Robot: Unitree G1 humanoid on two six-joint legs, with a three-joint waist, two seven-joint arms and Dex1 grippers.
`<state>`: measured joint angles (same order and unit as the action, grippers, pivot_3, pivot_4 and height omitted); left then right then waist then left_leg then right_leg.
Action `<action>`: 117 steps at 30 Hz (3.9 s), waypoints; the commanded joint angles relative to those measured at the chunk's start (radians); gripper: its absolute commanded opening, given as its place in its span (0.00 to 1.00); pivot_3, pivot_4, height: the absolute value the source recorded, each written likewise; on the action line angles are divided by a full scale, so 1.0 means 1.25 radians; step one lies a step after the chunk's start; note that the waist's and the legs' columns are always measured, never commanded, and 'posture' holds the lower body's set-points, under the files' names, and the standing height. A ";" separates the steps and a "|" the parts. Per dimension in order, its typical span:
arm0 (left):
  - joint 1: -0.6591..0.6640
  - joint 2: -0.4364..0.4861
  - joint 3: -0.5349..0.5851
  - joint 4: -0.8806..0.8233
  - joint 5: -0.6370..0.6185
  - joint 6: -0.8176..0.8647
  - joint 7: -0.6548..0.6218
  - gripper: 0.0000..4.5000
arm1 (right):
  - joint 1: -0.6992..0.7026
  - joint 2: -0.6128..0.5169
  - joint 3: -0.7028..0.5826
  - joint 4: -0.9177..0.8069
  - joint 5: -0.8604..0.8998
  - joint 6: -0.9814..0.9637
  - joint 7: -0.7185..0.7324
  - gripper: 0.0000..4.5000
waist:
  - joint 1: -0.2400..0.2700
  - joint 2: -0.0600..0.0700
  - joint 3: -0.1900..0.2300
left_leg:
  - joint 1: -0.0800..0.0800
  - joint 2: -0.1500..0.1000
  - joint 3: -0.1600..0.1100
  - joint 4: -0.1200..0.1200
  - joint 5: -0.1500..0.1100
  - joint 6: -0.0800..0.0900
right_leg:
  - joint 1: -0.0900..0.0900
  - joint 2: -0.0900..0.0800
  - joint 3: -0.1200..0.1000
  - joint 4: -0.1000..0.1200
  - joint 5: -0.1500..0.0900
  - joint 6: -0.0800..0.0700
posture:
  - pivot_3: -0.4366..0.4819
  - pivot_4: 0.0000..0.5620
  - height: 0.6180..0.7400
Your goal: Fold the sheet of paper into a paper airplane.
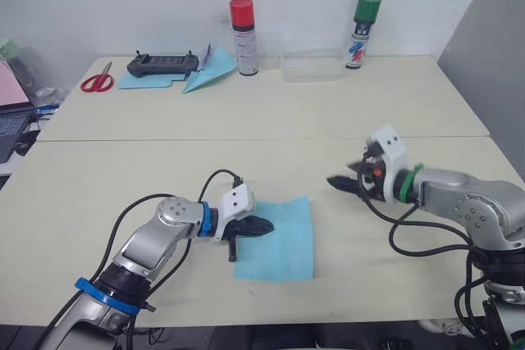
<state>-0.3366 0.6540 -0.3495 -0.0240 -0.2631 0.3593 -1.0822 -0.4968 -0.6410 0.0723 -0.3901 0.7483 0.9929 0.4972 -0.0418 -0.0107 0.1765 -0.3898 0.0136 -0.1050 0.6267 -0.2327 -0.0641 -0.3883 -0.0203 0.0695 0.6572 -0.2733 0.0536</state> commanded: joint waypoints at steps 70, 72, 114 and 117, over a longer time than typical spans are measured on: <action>0.096 -0.045 0.029 -0.066 0.009 0.129 0.134 0.00 | 0.305 0.201 -0.011 -0.043 -0.270 -0.112 0.029 0.74 | 0.012 -0.009 0.004 | 0.000 -0.001 -0.001 0.000 0.000 -0.001 | 0.001 -0.001 0.000 0.001 -0.001 -0.001 | 0.48 0.27 1.00; 0.094 -0.044 0.028 -0.064 0.011 0.127 0.131 0.00 | 0.298 0.237 -0.040 -0.053 -0.213 -0.043 0.013 0.74 | 0.012 -0.009 0.004 | 0.000 -0.001 -0.001 0.000 0.000 -0.001 | 0.001 -0.001 0.000 0.001 -0.001 -0.001 | 0.48 0.27 1.00; 0.094 -0.061 0.051 -0.084 0.002 0.152 0.135 0.00 | 0.169 0.110 0.238 0.097 -0.436 -0.384 0.208 0.01 | 0.009 -0.009 0.004 | 0.000 -0.001 -0.001 0.000 0.000 -0.001 | 0.001 -0.001 0.000 0.000 0.000 0.000 | 0.48 0.27 1.00; 0.093 -0.064 0.061 -0.091 -0.008 0.167 0.137 0.00 | 0.179 0.111 0.243 0.083 -0.431 -0.383 0.227 0.01 | 0.009 -0.009 0.004 | 0.000 -0.001 -0.001 0.000 0.000 -0.001 | 0.001 -0.001 0.000 0.000 0.000 0.000 | 0.48 0.27 1.00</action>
<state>-0.2388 0.5754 -0.2583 -0.1646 -0.2880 0.5313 -0.9299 -0.2799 -0.5060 0.3612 -0.2545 0.2070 0.5292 0.7623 -0.0301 -0.0214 0.1811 -0.3897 0.0123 -0.1057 0.6272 -0.2330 -0.0652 -0.3872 -0.0218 0.0694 0.6576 -0.2736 0.0534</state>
